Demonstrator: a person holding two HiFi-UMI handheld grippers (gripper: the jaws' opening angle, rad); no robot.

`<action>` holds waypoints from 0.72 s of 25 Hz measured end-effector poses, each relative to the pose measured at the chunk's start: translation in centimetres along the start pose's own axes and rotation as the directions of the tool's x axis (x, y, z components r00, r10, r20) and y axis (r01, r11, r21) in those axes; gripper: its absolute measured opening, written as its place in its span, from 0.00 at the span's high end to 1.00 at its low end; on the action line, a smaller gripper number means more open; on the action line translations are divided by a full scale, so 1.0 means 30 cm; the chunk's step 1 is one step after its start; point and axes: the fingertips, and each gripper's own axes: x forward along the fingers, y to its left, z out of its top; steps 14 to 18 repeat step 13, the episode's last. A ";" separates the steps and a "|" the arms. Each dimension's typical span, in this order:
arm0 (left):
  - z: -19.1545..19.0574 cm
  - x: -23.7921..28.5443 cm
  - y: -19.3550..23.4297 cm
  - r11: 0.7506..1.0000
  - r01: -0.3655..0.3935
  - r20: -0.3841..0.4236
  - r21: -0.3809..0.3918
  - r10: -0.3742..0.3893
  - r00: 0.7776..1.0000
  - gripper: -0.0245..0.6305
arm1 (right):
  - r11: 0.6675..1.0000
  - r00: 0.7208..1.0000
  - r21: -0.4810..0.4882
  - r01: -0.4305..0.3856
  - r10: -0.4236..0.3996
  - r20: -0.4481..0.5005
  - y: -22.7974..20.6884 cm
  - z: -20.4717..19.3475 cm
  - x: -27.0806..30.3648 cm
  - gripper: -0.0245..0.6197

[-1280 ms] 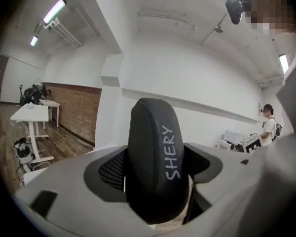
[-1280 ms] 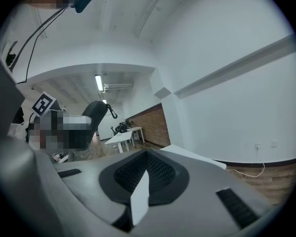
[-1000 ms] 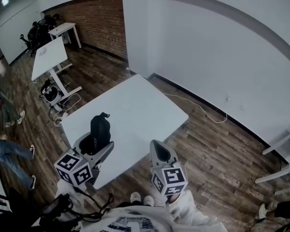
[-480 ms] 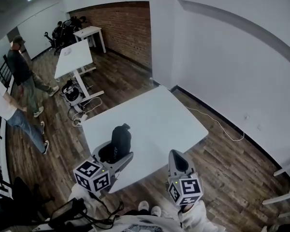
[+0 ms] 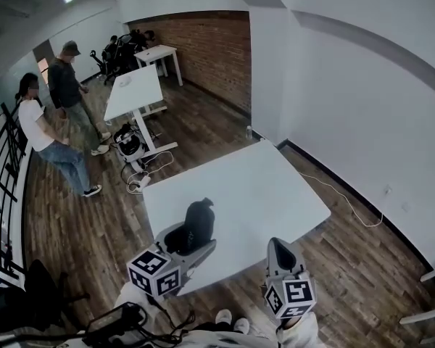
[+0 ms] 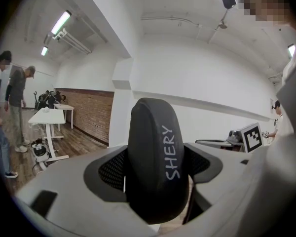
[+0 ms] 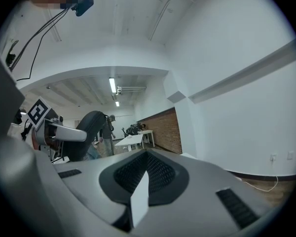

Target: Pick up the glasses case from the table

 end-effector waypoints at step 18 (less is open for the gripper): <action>0.011 -0.003 0.012 1.000 -0.008 0.007 0.006 0.008 1.000 0.40 | 1.000 1.000 0.007 0.001 -0.001 0.001 -0.001 -0.008 0.010 0.97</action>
